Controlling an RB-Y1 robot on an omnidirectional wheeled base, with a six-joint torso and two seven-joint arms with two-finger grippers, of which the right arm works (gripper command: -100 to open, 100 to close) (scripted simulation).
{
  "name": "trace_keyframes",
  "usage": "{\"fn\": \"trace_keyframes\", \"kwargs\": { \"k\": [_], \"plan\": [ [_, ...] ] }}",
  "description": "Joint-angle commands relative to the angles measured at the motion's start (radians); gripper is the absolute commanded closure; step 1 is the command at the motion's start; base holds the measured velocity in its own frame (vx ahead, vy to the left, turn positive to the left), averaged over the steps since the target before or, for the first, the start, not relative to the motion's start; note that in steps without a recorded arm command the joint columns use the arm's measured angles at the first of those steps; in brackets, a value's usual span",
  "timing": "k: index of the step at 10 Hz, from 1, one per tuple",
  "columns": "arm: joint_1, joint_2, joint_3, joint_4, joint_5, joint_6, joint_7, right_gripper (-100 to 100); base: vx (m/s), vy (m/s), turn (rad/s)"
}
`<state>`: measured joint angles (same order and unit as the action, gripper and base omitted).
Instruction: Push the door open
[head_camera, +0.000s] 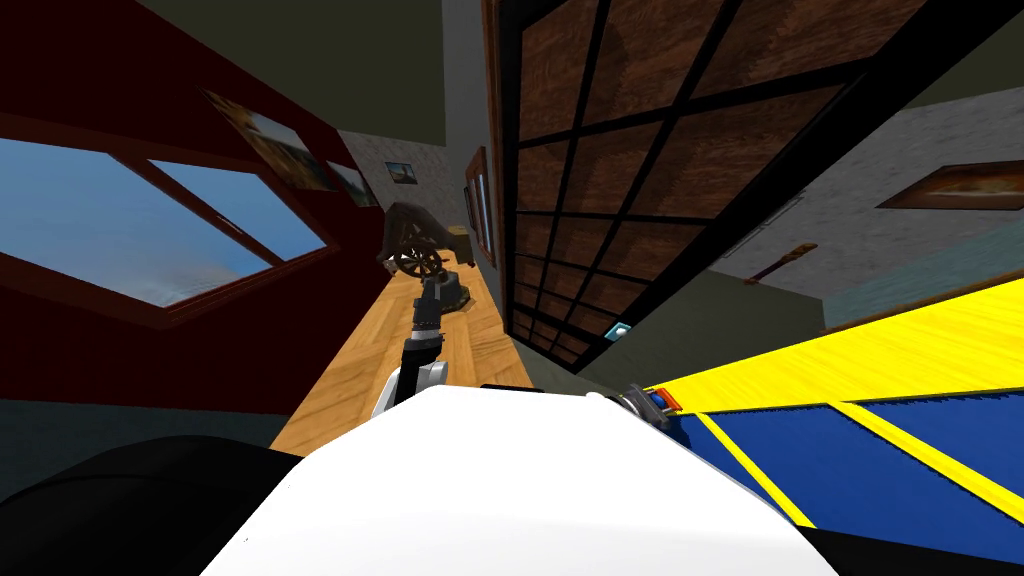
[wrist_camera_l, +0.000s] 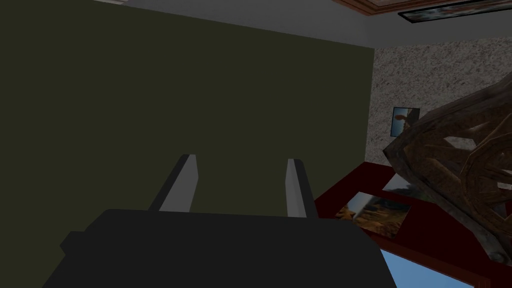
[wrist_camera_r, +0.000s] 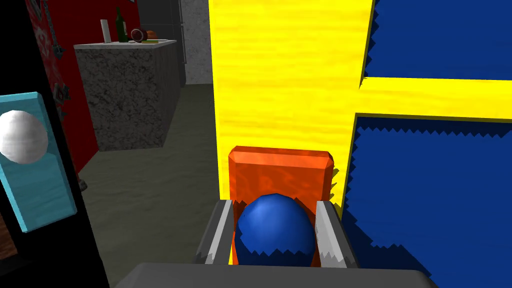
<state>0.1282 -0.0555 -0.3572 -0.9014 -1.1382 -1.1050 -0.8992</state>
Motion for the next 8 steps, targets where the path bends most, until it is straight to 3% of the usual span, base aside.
{"fn": "trace_keyframes", "kwargs": {
  "k": [1, 8],
  "plan": [
    [-0.001, -0.012, -0.026, 0.020, -0.019, -0.018, -0.003, 100, 0.178, -0.158, -0.072],
    [0.010, 0.006, -0.092, 0.017, -0.088, -0.031, 0.011, 100, 0.156, -0.145, -0.068]
  ]
}}
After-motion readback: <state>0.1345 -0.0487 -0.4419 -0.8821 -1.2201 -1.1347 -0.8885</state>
